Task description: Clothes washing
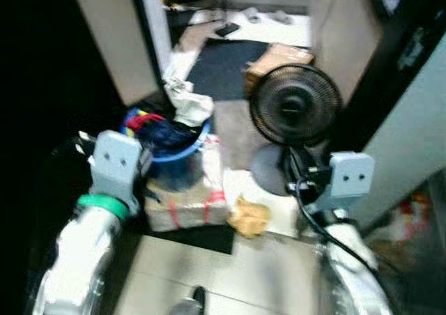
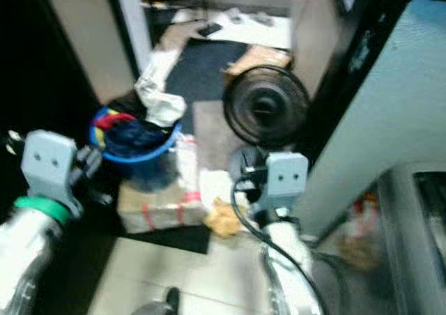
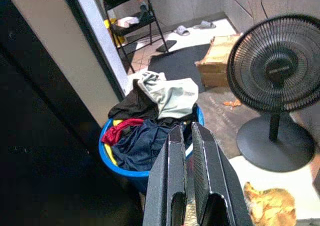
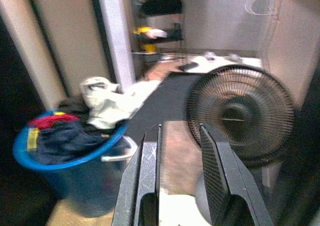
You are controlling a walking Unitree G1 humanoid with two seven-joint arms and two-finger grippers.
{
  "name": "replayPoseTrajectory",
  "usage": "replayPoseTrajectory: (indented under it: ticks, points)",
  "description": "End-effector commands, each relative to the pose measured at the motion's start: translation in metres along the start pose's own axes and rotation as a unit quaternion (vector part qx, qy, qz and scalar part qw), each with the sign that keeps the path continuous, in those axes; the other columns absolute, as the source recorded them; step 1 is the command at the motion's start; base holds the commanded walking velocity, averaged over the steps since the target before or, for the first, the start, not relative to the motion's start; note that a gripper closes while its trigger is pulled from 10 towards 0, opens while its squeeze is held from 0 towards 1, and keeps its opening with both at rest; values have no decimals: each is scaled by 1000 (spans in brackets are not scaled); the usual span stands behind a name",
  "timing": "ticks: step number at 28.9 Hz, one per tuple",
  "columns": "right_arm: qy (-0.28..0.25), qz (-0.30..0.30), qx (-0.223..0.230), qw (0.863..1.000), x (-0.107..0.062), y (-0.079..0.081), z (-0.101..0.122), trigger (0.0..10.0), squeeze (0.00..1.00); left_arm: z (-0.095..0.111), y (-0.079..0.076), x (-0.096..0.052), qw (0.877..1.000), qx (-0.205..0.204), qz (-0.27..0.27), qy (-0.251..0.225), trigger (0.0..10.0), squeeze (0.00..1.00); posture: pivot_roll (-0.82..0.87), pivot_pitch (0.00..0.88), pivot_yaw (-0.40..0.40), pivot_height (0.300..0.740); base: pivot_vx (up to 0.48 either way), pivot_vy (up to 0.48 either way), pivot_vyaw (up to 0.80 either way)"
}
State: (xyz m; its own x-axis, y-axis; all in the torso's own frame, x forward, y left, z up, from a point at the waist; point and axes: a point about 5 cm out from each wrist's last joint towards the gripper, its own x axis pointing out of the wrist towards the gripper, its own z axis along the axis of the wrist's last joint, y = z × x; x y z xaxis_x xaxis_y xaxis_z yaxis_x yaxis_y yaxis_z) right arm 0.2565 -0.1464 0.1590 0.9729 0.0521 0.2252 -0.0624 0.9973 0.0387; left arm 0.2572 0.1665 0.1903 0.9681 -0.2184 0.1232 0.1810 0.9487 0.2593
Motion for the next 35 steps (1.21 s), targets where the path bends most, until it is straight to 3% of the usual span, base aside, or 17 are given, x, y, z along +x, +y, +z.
replayPoseTrajectory:
  ticks: [1,6,27,35]
  points:
    - [4,8,9,1000,0,5,-2,10000,0,-5,3,-4,1000,6,3,11,10000,0,2,42,55,740,0,0,750]
    - [6,4,26,1000,-1,7,-2,10000,0,-5,2,-3,1000,6,4,9,10000,0,2,45,58,740,424,0,130]
    - [7,8,16,1000,-2,7,-3,10000,0,-5,1,-2,1000,4,0,8,10000,0,0,52,59,740,446,0,0]
    - [11,3,16,1000,-2,6,-4,10000,0,-6,0,-3,1000,4,-1,9,10000,0,-2,55,58,740,443,0,472]
